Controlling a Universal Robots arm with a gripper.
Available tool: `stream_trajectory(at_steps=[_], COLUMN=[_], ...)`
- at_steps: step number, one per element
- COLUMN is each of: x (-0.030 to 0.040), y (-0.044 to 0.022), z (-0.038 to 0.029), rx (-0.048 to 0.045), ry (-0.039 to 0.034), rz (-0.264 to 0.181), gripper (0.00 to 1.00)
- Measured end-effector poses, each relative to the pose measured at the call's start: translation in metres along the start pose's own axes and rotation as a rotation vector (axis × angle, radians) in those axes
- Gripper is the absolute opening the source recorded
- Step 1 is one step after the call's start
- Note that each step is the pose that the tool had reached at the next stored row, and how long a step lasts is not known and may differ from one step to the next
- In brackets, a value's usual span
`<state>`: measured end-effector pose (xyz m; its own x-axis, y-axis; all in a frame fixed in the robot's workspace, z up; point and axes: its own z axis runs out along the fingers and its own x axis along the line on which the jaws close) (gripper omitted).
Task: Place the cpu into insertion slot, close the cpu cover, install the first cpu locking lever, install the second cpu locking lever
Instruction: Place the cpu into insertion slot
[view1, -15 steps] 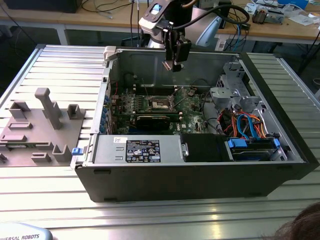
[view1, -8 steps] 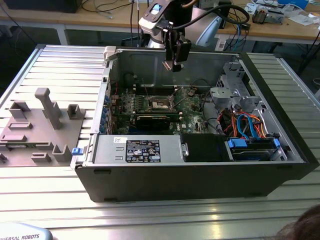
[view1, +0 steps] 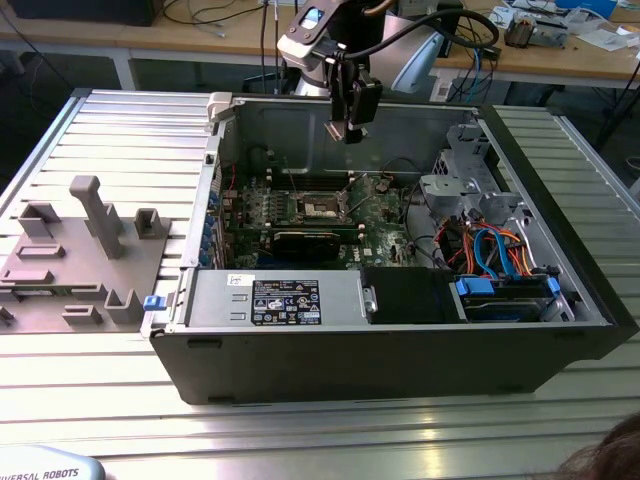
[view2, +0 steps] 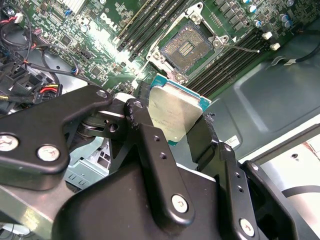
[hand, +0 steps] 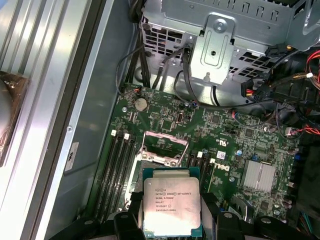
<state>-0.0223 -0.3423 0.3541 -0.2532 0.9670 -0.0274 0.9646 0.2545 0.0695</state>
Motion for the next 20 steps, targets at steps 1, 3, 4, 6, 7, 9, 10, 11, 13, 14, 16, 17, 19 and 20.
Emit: stream_trajectory(at_steps=[1,3,4,6,7,9,10,11,13,14,16,17,19,20], x=[0.0000,0.0000,0.0000,0.0000,0.0000,0.0000,0.0000,0.0000,0.0000,0.0000,0.0000,0.0000,0.0000,0.0000], y=[0.0000,0.0000,0.0000,0.0000,0.0000,0.0000,0.0000,0.0000,0.0000,0.0000,0.0000,0.0000,0.0000,0.0000], z=[0.0000,0.0000,0.0000,0.0000,0.0000,0.0000,0.0000,0.0000,0.0000,0.0000,0.0000,0.0000,0.0000,0.0001], rx=[0.0000,0.0000,0.0000,0.0001,0.0001,0.0001,0.0001,0.0001,0.0002,0.0002,0.0002,0.0002,0.0002,0.0002], ry=[-0.0001,-0.0001,-0.0002,-0.0002,-0.0002,-0.0002,-0.0003,-0.0003,-0.0004,-0.0004,-0.0005,-0.0005,-0.0006,-0.0006], rz=[0.000,0.001,0.002,0.002,0.003,0.003,0.004,0.004,0.005,0.006,0.007,0.007,0.008,0.008], gripper=[0.54,0.54,0.54,0.54,0.54,0.54,0.54,0.54,0.54,0.54,0.54,0.54,0.54,0.54])
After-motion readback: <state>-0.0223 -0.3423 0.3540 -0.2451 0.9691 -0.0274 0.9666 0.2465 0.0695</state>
